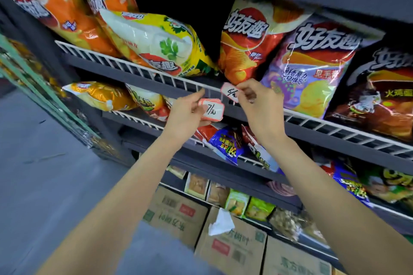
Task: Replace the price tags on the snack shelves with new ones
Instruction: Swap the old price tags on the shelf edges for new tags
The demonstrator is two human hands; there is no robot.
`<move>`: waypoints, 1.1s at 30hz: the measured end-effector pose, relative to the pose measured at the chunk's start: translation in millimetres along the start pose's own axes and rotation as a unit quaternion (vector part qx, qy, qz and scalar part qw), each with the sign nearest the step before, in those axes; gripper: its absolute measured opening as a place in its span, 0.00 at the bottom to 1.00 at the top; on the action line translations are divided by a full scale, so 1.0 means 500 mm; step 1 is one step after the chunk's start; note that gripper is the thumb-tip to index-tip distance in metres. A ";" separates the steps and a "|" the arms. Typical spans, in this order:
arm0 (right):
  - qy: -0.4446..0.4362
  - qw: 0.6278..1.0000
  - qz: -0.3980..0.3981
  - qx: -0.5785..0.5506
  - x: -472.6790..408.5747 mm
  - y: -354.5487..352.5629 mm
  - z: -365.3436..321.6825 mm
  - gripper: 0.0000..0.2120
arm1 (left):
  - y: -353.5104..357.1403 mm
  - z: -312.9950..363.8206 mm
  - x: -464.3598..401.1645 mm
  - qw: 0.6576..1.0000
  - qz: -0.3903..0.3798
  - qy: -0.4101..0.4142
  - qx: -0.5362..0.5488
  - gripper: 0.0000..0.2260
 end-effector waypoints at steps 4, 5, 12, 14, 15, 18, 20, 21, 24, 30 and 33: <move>-0.023 0.999 -0.002 0.044 -0.016 0.003 -0.008 0.07 | 0.002 0.002 -0.006 1.000 0.019 -0.008 0.013 0.19; -0.027 0.998 -0.007 0.053 -0.018 0.004 -0.011 0.08 | 0.002 0.001 -0.005 1.000 0.020 -0.008 0.014 0.19; -0.052 0.997 -0.016 0.053 -0.021 0.018 -0.010 0.09 | -0.003 -0.007 -0.002 1.000 0.006 0.002 0.010 0.21; -0.058 0.996 -0.021 0.058 -0.023 0.021 -0.007 0.10 | -0.007 -0.013 -0.004 1.000 0.008 0.003 0.014 0.20; -0.063 0.996 -0.021 0.063 -0.024 0.022 -0.006 0.10 | -0.008 -0.016 -0.005 1.000 0.008 0.002 0.013 0.19; -0.084 0.994 -0.012 0.074 -0.022 0.027 -0.006 0.09 | -0.019 -0.022 -0.006 1.000 0.009 -0.001 0.005 0.18; -0.095 0.993 0.000 0.070 -0.019 0.030 -0.008 0.07 | -0.027 -0.026 -0.006 1.000 0.004 0.002 -0.006 0.17; -0.098 0.993 0.006 0.070 -0.018 0.032 -0.007 0.07 | -0.031 -0.029 -0.006 1.000 0.000 0.004 -0.016 0.17; -0.118 0.988 0.015 0.094 -0.019 0.037 -0.006 0.05 | -0.040 -0.037 -0.006 0.995 -0.002 0.028 -0.093 0.17; -0.135 0.983 0.003 0.126 -0.013 0.051 -0.008 0.05 | -0.051 -0.029 -0.010 0.956 0.022 0.098 -0.277 0.16; -0.136 0.980 0.015 0.147 -0.001 0.057 -0.008 0.05 | -0.054 -0.028 -0.007 0.946 0.019 0.112 -0.303 0.16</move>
Point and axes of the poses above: each hand's wrist, its own x-axis away from the middle knuckle, its own y-axis out of the palm, z = x × y, the point moved 2 cm from there along -x, towards the middle knuckle, and after that the axes turned 15 degrees about -x, right-handed, at the moved point
